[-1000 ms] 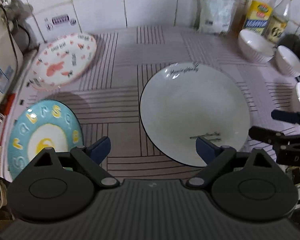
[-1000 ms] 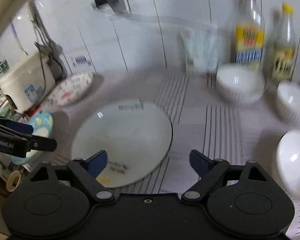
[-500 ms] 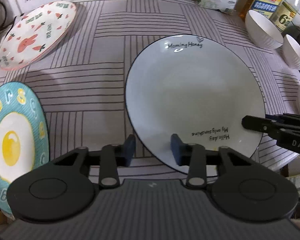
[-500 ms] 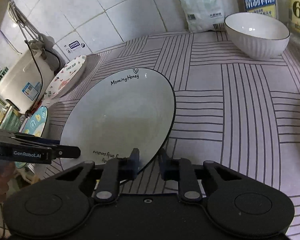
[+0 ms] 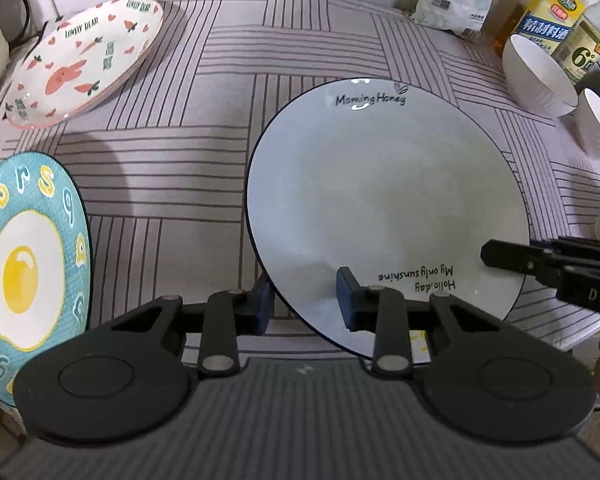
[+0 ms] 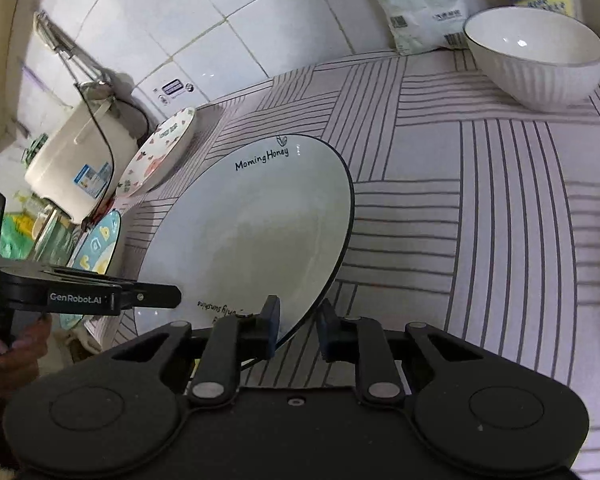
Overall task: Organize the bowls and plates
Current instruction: 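Carry the white plate toward the white bowls and set it down with both grippers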
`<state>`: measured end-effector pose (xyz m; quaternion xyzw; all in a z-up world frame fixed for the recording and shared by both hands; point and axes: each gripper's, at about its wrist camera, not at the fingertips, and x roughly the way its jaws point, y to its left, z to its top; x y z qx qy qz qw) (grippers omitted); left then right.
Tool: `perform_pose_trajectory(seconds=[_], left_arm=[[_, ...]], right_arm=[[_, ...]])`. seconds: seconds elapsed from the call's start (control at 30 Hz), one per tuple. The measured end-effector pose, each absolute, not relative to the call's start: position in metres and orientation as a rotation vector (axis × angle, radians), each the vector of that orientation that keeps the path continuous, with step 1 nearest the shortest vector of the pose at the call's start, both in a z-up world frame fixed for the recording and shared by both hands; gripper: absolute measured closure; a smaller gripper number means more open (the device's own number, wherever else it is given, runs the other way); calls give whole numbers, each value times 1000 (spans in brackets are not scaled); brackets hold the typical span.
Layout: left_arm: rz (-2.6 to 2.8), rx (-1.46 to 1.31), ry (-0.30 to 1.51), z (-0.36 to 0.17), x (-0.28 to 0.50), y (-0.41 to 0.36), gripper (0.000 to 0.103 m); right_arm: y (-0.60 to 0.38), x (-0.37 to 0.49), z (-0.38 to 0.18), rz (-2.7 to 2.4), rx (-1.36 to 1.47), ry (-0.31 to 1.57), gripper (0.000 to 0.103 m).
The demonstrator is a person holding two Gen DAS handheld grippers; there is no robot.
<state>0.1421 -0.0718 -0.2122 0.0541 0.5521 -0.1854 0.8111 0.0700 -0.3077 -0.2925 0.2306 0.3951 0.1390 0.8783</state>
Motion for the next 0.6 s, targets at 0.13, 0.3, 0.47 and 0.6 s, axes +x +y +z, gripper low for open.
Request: perform_pose_trajectory(seconds=[0.13,0.3,0.47,0.6], left_arm=[[-392,149,1141,-203,143,-76,72],[-376,192,1066,-190,164,-86,71],[-382,200,1028,-180,198,-92,72],[-362,131,1057,-184,235,-95,72]], right_arm=[[-320,73,-290,318,516,797,79],[-321,91,-285,343,477,760,78],[-329,121,-275,345,458,695,78],[-336,144,-265,335,445,675,78]])
